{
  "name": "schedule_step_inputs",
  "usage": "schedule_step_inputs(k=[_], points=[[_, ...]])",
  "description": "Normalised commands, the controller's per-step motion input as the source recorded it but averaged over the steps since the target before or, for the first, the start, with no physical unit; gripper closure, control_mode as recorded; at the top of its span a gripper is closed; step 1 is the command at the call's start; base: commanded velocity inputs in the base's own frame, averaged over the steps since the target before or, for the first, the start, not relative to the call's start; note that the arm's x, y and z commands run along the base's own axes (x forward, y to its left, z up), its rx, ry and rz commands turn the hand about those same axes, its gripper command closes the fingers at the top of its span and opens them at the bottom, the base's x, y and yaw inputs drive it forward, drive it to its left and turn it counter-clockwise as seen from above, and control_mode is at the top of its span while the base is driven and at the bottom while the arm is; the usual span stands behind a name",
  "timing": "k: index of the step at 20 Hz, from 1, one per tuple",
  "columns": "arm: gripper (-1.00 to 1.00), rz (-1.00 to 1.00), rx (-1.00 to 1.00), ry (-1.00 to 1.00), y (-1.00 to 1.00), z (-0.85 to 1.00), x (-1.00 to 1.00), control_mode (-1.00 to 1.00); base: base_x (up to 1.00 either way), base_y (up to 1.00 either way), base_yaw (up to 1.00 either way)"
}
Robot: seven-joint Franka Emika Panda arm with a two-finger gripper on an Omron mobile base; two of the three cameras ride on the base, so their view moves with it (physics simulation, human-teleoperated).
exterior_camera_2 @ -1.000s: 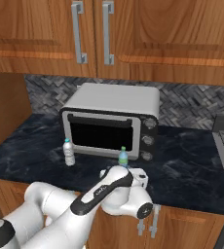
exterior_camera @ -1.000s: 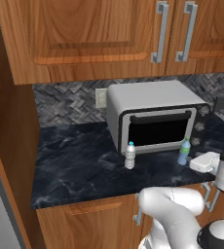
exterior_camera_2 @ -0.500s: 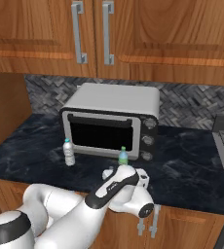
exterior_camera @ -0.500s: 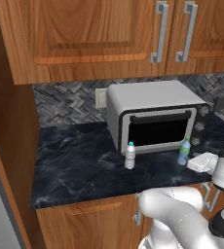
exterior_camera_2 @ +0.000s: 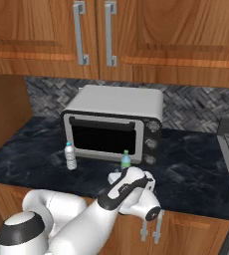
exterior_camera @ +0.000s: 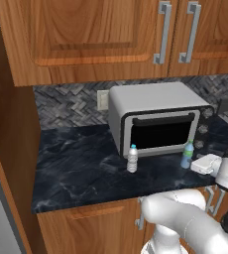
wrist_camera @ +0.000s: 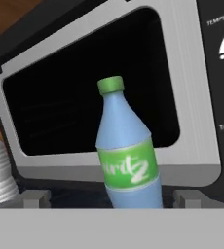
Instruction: Take the bottled waters from the counter and place them in the freezer to freeze. Close the freezer door after placing the bottles.
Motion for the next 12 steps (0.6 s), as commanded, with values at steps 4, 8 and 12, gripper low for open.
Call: schedule_step_inputs(k=[4,8,12], points=[[-1.00,0.00,0.00,0.00,0.00,0.00,0.23,-1.00,0.00,0.00,0.00],[-1.00,0.00,0.00,0.00,0.01,0.00,0.15,-1.00,0.00,0.00,0.00],[-1.00,0.00,0.00,0.00,0.00,0.00,0.20,-1.00,0.00,0.00,0.00]])
